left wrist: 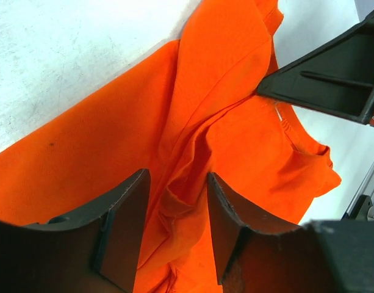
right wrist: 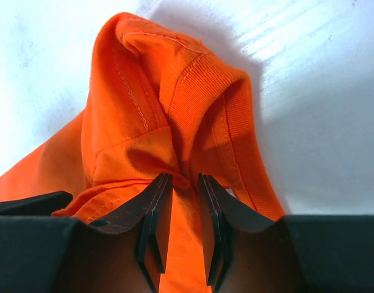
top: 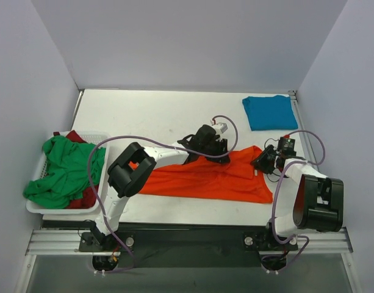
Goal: Fold and stack the t-shirts
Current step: Fold the other side of the tshirt into a rectangle
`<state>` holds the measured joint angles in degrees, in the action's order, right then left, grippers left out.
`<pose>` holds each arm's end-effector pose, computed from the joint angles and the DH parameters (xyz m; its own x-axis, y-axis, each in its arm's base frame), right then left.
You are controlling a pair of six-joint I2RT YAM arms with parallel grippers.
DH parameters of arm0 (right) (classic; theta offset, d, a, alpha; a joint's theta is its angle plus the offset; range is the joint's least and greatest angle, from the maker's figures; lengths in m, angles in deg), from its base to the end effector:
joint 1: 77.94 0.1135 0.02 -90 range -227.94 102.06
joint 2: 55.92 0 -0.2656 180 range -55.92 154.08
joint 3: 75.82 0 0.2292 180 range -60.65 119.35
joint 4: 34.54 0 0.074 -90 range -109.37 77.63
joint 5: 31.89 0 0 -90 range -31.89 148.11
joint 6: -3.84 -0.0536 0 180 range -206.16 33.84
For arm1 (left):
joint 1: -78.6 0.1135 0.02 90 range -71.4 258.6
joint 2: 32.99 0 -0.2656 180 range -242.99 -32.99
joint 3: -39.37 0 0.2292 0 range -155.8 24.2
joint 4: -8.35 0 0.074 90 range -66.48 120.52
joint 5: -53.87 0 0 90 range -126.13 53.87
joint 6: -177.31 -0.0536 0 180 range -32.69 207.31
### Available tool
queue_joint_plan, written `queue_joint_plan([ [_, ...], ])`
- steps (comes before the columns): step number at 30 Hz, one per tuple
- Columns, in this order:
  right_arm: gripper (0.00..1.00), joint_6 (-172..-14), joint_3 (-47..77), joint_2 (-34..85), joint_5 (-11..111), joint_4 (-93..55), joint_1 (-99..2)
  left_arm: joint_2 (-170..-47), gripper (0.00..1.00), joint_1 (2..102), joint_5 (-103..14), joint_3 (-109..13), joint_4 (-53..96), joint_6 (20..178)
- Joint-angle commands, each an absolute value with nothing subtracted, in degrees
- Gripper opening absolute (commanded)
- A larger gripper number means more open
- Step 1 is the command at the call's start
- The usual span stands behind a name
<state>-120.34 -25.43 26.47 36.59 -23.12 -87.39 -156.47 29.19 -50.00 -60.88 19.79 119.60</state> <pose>0.2687 -0.0248 0.1702 -0.6227 0.6335 -0.4592 0.2898 0.7320 0.6166 0.3031 -0.3735 0.1729 -0.7752 0.1077 -0.6224 0.5340 0.6382 -0.5546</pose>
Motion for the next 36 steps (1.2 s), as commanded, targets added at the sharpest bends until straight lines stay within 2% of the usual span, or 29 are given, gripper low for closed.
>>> queue_joint_plan([
  [1, 0.25, -121.1, -26.3, 26.5, 35.3, -25.4, -87.8, -156.3, 0.52, 28.9, -51.2, -63.1, 18.5, 119.3],
  [4, 0.23, -121.1, -27.1, 25.8, 35.2, -25.6, -87.8, -155.3, 0.48, 28.9, -51.1, -62.1, 18.0, 119.3],
  [10, 0.06, -121.1, -28.0, 25.5, 34.5, -26.0, -87.7, -154.3, 0.35, 28.9, -50.9, -61.0, 17.3, 119.6],
  [12, 0.01, -121.2, -28.5, 24.6, 34.4, -25.8, -87.7, -153.8, 0.26, 28.9, -50.9, -60.4, 17.0, 119.6],
  [16, 0.00, -120.4, -29.5, 21.2, 35.0, -23.6, -87.7, -152.4, 0.19, 28.9, -51.0, -58.9, 16.7, 119.3],
  [24, 0.01, -118.9, -33.5, 10.6, 35.4, -19.5, -87.2, -149.0, 0.17, 28.9, -50.2, -53.7, 15.0, 118.8],
  [36, 0.02, -119.4, -40.3, 0.4, 35.4, -15.4, -86.1, -145.1, 0.26, 28.3, -50.9, -45.8, 8.9, 118.0],
])
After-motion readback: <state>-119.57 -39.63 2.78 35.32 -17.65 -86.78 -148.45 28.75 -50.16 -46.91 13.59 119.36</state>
